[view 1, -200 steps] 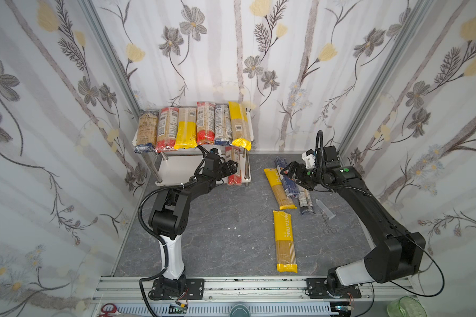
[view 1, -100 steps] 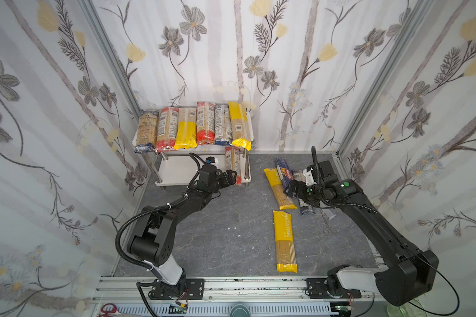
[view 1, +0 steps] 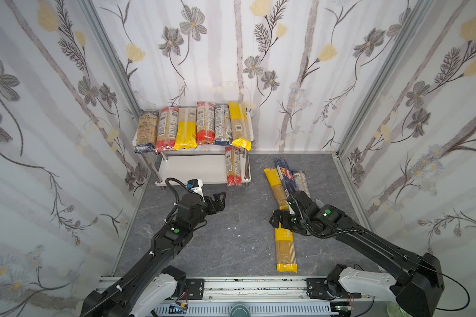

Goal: Arrange pasta packages on shelves
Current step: Rotate the pasta bag at the bottom-center of the table.

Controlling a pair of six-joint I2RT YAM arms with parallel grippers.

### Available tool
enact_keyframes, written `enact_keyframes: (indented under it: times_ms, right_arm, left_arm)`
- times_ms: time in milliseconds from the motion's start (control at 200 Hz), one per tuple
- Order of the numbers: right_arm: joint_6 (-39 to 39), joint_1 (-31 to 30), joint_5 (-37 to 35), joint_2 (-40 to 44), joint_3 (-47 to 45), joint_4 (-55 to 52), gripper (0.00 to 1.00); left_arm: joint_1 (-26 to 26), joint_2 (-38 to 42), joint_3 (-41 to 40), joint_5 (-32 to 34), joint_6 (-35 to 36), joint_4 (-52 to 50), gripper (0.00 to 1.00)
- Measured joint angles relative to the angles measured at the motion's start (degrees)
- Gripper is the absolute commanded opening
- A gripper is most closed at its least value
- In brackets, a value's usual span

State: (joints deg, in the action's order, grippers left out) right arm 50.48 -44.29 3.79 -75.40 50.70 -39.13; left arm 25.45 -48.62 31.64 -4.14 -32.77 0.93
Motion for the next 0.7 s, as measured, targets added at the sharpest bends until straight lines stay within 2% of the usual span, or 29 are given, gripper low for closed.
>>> enact_keyframes:
  times_ms: [145, 305, 430, 704]
  right_arm:
    - [5.9, -7.1, -2.7, 0.3, -5.2, 3.1, 1.00]
    - [11.6, -11.9, -5.6, 0.3, -9.0, 5.0, 1.00]
    - [15.1, -14.1, -7.5, 0.8, -10.4, 6.0, 1.00]
    - [18.5, -14.6, -10.6, 3.8, -14.5, 6.3, 1.00]
  left_arm:
    - [2.6, 6.5, 0.9, 1.7, -0.9, -10.1, 0.97]
    - [3.9, 8.4, 3.9, 2.1, -1.9, -18.1, 0.99]
    - [4.6, 6.9, 6.7, 2.1, -1.8, -21.3, 1.00]
    - [5.2, -0.4, 12.4, 3.1, 0.2, -23.5, 1.00]
